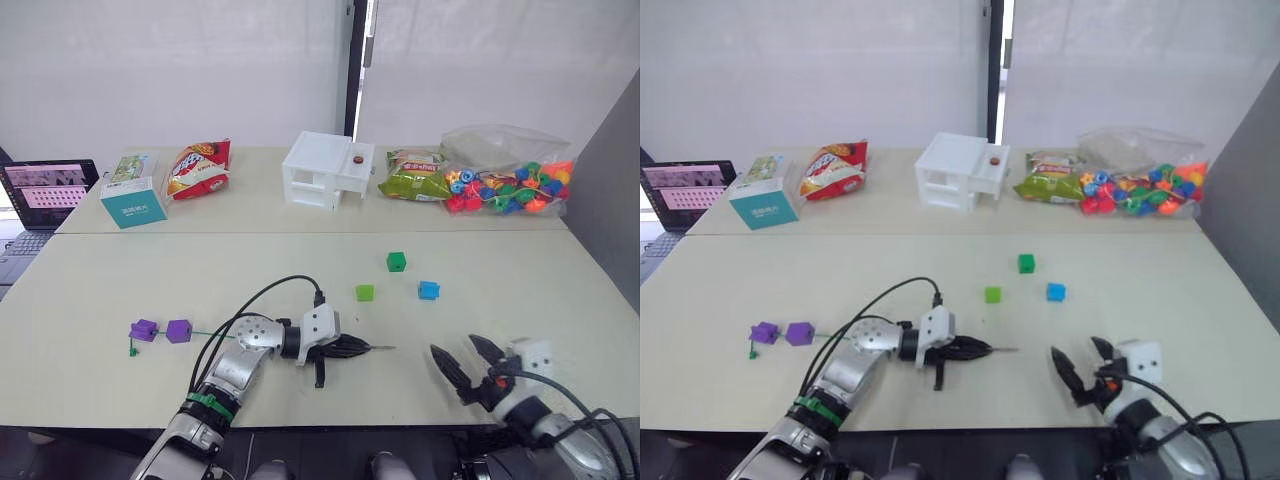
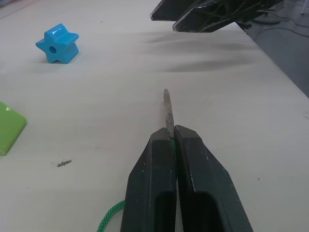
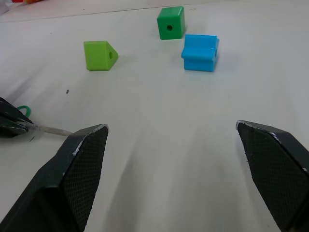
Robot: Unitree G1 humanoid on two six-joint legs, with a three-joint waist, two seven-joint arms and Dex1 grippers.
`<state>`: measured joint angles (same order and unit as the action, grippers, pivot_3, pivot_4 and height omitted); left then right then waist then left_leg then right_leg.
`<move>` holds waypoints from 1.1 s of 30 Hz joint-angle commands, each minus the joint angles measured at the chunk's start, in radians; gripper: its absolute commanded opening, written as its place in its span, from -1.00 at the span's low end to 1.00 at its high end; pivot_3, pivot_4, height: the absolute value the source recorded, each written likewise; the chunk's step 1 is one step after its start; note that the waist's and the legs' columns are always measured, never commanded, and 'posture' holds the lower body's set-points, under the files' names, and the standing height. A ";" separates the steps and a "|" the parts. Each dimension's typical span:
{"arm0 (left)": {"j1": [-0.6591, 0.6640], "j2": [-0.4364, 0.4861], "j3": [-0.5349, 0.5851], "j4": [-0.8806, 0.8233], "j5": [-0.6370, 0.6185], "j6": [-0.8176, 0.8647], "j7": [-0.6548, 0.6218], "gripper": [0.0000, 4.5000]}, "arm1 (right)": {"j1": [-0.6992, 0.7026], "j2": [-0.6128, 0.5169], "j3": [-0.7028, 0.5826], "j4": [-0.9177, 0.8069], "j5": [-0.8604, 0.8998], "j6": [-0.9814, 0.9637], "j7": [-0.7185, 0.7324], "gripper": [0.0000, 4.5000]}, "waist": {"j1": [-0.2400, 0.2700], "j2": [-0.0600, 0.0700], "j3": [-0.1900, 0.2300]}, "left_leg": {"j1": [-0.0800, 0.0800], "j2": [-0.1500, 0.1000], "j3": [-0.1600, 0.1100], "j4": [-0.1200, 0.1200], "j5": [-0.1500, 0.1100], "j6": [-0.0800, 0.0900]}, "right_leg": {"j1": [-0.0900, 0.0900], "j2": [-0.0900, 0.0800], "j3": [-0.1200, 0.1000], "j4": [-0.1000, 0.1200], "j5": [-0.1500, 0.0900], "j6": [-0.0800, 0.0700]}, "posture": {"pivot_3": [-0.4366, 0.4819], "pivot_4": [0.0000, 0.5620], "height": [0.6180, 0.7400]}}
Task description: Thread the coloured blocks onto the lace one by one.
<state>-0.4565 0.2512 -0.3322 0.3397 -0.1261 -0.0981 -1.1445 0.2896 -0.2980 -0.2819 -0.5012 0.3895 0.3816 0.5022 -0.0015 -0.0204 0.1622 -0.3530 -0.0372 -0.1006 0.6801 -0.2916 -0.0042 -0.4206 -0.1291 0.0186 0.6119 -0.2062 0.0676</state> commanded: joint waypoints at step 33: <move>0.051 0.007 -0.002 -0.140 -0.013 0.081 0.066 -1.00 | -0.445 0.078 0.127 0.426 -0.189 -0.085 -0.267 -0.48 | -0.013 0.001 0.000 | 0.000 0.000 -0.001 -0.001 0.000 0.000 | -0.001 0.000 0.000 0.001 0.000 -0.001 | -0.05 -0.47 1.00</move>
<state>-0.4031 0.2651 -0.3362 0.2300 -0.1233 -0.0151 -1.0811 -0.1716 -0.2180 -0.1383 -0.0306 0.1811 0.2938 0.2343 -0.0144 -0.0197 0.1619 -0.3532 -0.0373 -0.1013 0.6788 -0.2915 -0.0042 -0.4217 -0.1291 0.0187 0.6127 -0.2058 0.0670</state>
